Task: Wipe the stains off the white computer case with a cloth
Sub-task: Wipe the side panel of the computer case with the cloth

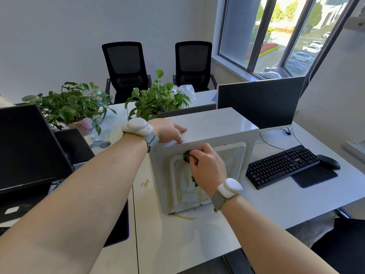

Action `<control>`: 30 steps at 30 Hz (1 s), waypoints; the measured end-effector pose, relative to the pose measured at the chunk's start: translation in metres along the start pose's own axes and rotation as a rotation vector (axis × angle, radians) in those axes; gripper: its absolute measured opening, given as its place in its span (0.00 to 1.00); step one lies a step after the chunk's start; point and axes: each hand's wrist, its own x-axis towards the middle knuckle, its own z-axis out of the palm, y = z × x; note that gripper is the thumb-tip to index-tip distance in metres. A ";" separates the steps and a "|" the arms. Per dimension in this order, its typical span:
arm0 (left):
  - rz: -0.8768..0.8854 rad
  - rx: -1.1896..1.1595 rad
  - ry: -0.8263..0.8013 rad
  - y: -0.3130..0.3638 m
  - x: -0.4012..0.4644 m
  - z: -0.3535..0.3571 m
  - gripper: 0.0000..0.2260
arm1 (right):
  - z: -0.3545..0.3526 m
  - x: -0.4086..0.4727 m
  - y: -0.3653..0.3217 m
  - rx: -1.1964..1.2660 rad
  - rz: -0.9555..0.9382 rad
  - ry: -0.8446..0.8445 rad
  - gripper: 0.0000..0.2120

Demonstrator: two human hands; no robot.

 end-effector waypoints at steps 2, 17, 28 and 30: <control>0.018 0.012 0.007 0.000 0.002 0.001 0.25 | -0.007 0.003 0.013 -0.005 0.108 0.057 0.07; 0.066 0.143 0.106 0.002 0.008 0.007 0.35 | -0.013 -0.006 0.045 0.096 0.505 0.190 0.20; 0.090 0.189 0.133 0.009 -0.001 0.013 0.37 | -0.040 -0.008 0.059 0.334 0.692 0.361 0.14; 0.095 0.201 0.140 0.010 -0.003 0.016 0.37 | -0.035 -0.009 0.057 0.319 0.765 0.340 0.15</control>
